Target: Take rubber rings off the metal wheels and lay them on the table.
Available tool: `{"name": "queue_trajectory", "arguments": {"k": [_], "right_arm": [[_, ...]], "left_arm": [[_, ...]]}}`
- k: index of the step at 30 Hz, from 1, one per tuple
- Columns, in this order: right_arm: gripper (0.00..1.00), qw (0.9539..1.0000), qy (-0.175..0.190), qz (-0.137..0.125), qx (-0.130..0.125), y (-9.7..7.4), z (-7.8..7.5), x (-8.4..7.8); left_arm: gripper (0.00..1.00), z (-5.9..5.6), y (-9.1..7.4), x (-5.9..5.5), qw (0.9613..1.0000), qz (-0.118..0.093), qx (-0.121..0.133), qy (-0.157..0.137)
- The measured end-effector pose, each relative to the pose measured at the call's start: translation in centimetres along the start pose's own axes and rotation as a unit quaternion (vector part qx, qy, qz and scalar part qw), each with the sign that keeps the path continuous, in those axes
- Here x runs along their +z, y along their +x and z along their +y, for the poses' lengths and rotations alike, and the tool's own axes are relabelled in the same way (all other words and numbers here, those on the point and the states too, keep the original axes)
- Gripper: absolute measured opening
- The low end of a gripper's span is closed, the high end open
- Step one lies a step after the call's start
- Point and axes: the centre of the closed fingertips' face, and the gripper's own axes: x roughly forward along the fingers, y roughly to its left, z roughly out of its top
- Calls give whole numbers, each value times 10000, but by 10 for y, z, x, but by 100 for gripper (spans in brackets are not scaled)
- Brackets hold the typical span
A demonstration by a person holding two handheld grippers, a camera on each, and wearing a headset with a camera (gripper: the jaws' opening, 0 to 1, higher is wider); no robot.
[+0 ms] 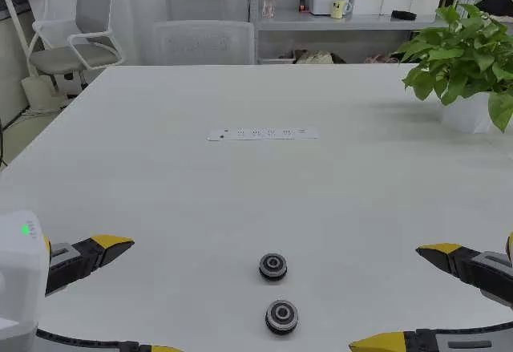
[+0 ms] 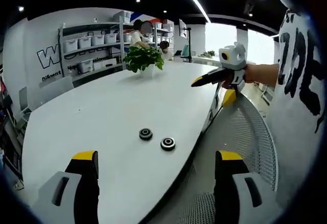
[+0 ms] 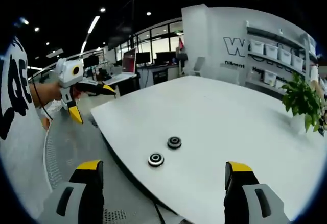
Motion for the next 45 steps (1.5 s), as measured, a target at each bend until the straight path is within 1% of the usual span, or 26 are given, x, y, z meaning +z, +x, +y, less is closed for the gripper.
{"name": "queue_trajectory", "arguments": {"k": [6,11,18,26,39,45], "right_arm": [[97,10000,-39,-17,2,-2,0,2],[97,10000,18,-55,0,-3,-1,2],[97,10000,-2,-70,4,-4,-1,2],[97,10000,-37,-60,17,-4,-1,2],[97,10000,-53,27,44,-1,-3,-2],[97,9999,-91,73,70,2,-4,-3]], "left_arm": [[93,-1,-2,2,10000,-23,25,15],[93,-1,-2,2,10000,-26,46,3],[93,-5,-3,1,10000,-20,44,2],[93,-2,-6,2,9999,-48,111,-32],[94,-3,-3,-5,9999,-6,112,-109],[93,0,-2,-6,9998,-25,137,-147]]}}
